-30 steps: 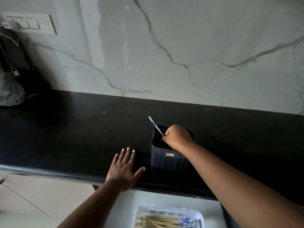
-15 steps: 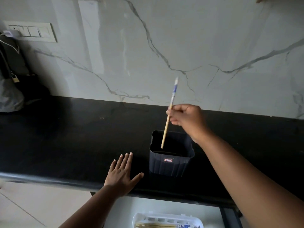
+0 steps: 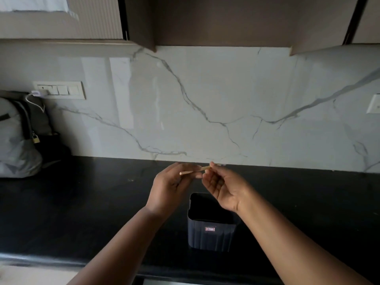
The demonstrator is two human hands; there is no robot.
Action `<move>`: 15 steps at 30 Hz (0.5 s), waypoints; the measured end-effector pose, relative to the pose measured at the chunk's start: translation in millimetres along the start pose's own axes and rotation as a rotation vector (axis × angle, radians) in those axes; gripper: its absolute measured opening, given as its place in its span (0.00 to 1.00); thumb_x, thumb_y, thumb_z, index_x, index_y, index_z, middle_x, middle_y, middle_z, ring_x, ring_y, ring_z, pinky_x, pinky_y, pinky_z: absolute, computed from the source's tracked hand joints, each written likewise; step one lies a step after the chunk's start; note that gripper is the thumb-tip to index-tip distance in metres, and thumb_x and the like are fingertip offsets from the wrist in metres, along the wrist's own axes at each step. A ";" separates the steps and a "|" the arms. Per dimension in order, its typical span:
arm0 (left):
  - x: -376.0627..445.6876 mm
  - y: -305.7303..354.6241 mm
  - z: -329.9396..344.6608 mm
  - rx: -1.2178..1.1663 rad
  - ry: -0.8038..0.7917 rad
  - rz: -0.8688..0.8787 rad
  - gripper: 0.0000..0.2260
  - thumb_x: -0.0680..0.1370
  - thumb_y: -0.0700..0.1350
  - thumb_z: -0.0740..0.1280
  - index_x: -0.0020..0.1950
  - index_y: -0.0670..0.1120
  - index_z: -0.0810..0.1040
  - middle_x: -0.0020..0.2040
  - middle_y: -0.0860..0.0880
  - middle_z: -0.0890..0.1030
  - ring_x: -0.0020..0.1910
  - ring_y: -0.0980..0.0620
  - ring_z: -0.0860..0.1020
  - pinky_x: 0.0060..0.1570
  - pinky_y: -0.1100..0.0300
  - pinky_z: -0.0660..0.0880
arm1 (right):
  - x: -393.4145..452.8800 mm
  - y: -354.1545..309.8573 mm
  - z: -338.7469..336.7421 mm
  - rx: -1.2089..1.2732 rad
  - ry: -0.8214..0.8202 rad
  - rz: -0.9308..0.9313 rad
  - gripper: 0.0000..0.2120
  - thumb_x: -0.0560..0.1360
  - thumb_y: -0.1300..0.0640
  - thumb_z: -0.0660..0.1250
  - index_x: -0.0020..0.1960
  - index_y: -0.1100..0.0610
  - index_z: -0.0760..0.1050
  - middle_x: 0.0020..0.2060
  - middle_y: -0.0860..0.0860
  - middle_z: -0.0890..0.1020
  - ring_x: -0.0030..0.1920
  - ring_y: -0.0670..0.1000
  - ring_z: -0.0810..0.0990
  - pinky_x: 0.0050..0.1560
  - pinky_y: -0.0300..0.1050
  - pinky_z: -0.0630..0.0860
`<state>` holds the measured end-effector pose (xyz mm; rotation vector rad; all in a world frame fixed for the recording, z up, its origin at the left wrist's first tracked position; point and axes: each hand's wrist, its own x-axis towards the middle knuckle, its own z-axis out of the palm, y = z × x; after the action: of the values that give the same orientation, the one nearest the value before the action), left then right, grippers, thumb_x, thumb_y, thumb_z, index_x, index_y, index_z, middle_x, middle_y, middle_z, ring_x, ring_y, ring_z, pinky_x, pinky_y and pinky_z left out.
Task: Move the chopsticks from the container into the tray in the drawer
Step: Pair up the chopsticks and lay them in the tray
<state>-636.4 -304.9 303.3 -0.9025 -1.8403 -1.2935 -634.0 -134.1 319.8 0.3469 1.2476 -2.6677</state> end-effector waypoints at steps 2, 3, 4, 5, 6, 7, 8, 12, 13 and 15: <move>3.6 6.5 2.3 -0.131 0.024 -0.113 0.05 0.74 0.44 0.72 0.46 0.55 0.82 0.45 0.56 0.84 0.45 0.58 0.82 0.47 0.62 0.77 | -5.7 1.2 -1.3 -0.160 0.063 -0.011 0.12 0.72 0.52 0.73 0.45 0.61 0.79 0.33 0.54 0.84 0.30 0.51 0.84 0.30 0.45 0.81; 6.3 9.5 2.9 -0.205 0.026 -0.189 0.04 0.74 0.46 0.72 0.44 0.56 0.82 0.42 0.55 0.84 0.44 0.56 0.82 0.47 0.61 0.77 | -8.9 2.1 -2.9 -0.309 0.130 -0.075 0.17 0.72 0.47 0.73 0.50 0.60 0.78 0.38 0.54 0.84 0.32 0.53 0.84 0.31 0.47 0.82; 9.7 12.2 2.4 -0.277 0.035 -0.256 0.02 0.74 0.48 0.72 0.43 0.56 0.82 0.40 0.54 0.84 0.42 0.55 0.81 0.46 0.59 0.78 | -11.6 3.5 -5.7 -0.521 0.216 -0.198 0.24 0.72 0.42 0.71 0.58 0.59 0.75 0.45 0.55 0.83 0.37 0.54 0.84 0.35 0.50 0.83; 12.8 13.7 1.2 -0.332 0.063 -0.308 0.01 0.73 0.50 0.72 0.42 0.54 0.83 0.38 0.53 0.84 0.41 0.55 0.81 0.46 0.59 0.78 | -14.2 5.0 -10.0 -0.794 0.320 -0.376 0.32 0.71 0.38 0.70 0.66 0.58 0.69 0.54 0.56 0.80 0.47 0.56 0.83 0.44 0.53 0.83; 16.1 14.4 -0.8 -0.369 0.100 -0.349 0.03 0.74 0.50 0.72 0.41 0.53 0.83 0.36 0.52 0.84 0.39 0.56 0.81 0.44 0.61 0.78 | -17.7 7.0 -16.1 -1.072 0.418 -0.576 0.39 0.71 0.36 0.68 0.71 0.58 0.62 0.62 0.57 0.75 0.59 0.57 0.78 0.56 0.54 0.79; 18.6 14.4 -3.4 -0.402 0.131 -0.385 0.04 0.74 0.50 0.72 0.40 0.52 0.83 0.34 0.52 0.83 0.38 0.57 0.81 0.42 0.64 0.78 | -23.6 8.8 -20.0 -1.288 0.494 -0.773 0.42 0.71 0.35 0.66 0.75 0.58 0.57 0.69 0.58 0.68 0.67 0.57 0.70 0.64 0.53 0.73; 20.7 14.3 -5.7 -0.448 0.148 -0.429 0.05 0.74 0.50 0.73 0.39 0.51 0.84 0.32 0.52 0.83 0.36 0.58 0.81 0.41 0.66 0.77 | -30.6 9.8 -21.5 -1.420 0.518 -0.933 0.42 0.72 0.35 0.65 0.76 0.57 0.56 0.72 0.58 0.65 0.71 0.57 0.65 0.67 0.53 0.69; 15.0 9.6 -3.4 -0.678 0.109 -0.645 0.09 0.67 0.54 0.72 0.36 0.48 0.84 0.29 0.52 0.80 0.34 0.57 0.79 0.40 0.63 0.78 | -47.2 10.3 -24.3 -1.371 0.085 -1.049 0.13 0.76 0.51 0.68 0.58 0.54 0.81 0.51 0.48 0.84 0.51 0.47 0.82 0.50 0.51 0.80; 11.6 6.9 -1.2 -0.707 0.106 -0.681 0.08 0.67 0.52 0.72 0.36 0.48 0.84 0.29 0.52 0.79 0.33 0.57 0.78 0.39 0.64 0.78 | -50.5 13.1 -24.2 -1.334 0.019 -1.032 0.10 0.77 0.52 0.67 0.55 0.53 0.82 0.45 0.44 0.85 0.44 0.43 0.83 0.43 0.47 0.81; 4.1 2.1 2.1 -0.756 0.097 -0.735 0.08 0.69 0.51 0.71 0.37 0.48 0.83 0.29 0.52 0.78 0.33 0.58 0.78 0.39 0.64 0.78 | -54.6 18.7 -25.0 -1.271 -0.032 -1.003 0.11 0.76 0.49 0.66 0.54 0.51 0.82 0.38 0.42 0.85 0.37 0.42 0.83 0.36 0.42 0.80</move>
<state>-637.0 -301.7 307.3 -0.4772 -1.6577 -2.5405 -573.6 -123.4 306.0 -0.6528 3.2509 -1.6115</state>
